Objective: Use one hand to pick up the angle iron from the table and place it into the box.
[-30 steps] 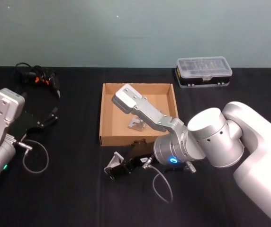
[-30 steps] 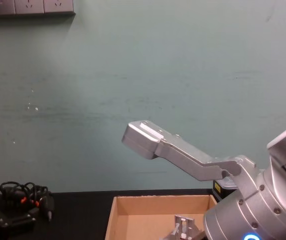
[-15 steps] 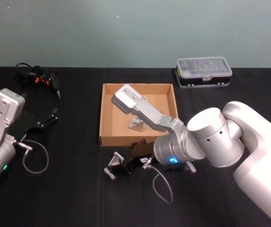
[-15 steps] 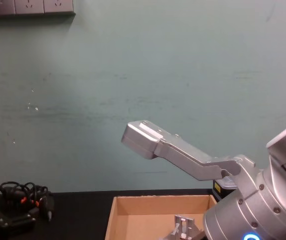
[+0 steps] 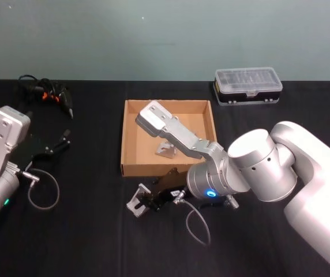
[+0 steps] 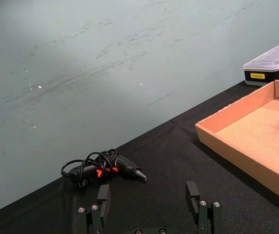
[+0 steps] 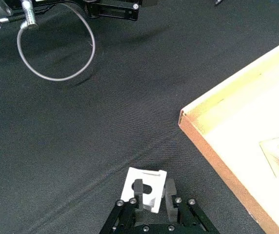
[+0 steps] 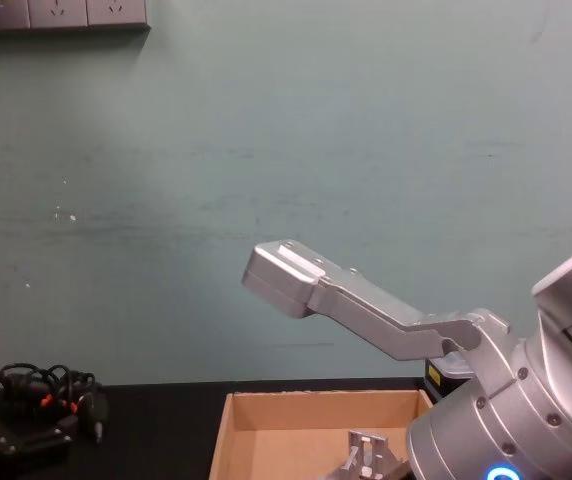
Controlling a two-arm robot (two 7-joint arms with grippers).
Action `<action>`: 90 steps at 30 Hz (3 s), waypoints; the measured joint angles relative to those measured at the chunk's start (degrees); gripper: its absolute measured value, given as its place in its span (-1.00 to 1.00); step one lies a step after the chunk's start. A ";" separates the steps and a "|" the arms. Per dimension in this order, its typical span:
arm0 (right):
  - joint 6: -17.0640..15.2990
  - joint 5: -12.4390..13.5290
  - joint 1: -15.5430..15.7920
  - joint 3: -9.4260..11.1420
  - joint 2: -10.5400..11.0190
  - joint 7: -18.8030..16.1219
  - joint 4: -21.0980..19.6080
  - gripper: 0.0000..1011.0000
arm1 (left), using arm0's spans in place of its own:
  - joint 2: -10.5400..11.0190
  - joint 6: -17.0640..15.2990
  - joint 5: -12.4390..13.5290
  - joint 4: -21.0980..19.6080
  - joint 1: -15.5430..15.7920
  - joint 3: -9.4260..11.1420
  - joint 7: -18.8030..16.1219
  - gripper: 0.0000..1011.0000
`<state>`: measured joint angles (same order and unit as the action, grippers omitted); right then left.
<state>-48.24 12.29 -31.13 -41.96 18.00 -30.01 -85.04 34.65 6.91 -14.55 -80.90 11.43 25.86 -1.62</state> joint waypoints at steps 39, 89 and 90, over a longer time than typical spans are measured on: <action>2.48 -1.45 0.49 4.70 1.94 0.85 -6.17 -0.89 | 0.00 0.00 0.00 0.00 0.00 0.00 0.00 1.00; 15.81 -11.99 -19.26 7.68 -17.35 4.74 40.60 -0.89 | 0.00 0.00 0.00 0.00 0.00 0.00 0.00 1.00; 15.92 -12.08 -19.29 7.73 -17.38 4.67 40.71 -0.89 | 0.00 0.00 0.00 0.00 0.00 0.00 0.00 1.00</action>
<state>-32.31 0.21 -50.42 -34.23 0.62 -25.35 -44.33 34.65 6.91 -14.55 -80.90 11.43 25.86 -1.62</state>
